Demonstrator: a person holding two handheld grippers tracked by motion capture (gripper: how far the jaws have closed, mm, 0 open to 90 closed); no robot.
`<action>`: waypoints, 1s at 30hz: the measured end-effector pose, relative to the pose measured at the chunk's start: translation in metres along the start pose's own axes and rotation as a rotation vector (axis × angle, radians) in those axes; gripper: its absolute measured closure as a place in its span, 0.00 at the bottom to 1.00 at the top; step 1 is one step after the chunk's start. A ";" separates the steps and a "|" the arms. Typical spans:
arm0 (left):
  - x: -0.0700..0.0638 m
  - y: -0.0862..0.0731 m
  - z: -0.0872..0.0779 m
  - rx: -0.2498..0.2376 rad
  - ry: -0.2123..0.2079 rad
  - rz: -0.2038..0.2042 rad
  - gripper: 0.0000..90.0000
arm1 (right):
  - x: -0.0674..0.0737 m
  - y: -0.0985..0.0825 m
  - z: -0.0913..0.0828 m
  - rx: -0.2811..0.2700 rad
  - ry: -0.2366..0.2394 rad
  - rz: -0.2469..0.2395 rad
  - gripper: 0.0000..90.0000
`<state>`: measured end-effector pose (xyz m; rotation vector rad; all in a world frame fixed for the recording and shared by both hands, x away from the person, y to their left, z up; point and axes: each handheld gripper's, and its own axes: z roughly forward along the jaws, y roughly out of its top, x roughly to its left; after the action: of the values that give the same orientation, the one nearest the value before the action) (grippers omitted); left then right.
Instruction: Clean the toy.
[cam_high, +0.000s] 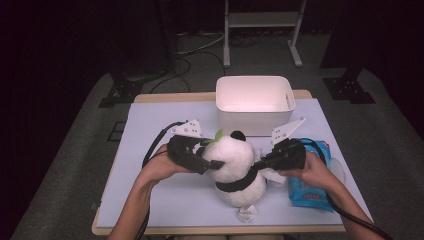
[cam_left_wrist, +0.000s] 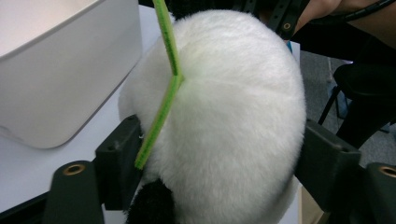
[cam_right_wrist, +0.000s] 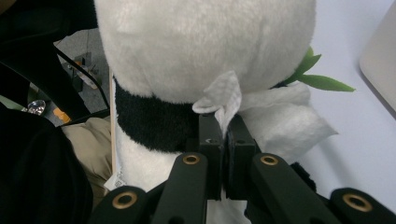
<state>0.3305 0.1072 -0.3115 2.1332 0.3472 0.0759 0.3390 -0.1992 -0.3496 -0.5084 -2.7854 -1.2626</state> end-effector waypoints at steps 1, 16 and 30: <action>0.000 0.000 0.001 -0.002 -0.003 -0.003 0.22 | 0.000 -0.001 0.000 -0.002 0.002 0.000 0.97; 0.003 -0.014 0.013 -0.015 -0.054 -0.050 0.11 | -0.002 -0.014 -0.003 0.008 -0.014 0.022 0.97; 0.003 -0.032 0.041 -0.030 -0.104 -0.076 0.13 | -0.005 -0.030 -0.006 0.007 -0.020 0.055 0.97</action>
<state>0.3341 0.0912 -0.3606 2.0827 0.3637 -0.0728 0.3341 -0.2231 -0.3682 -0.5963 -2.7701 -1.2426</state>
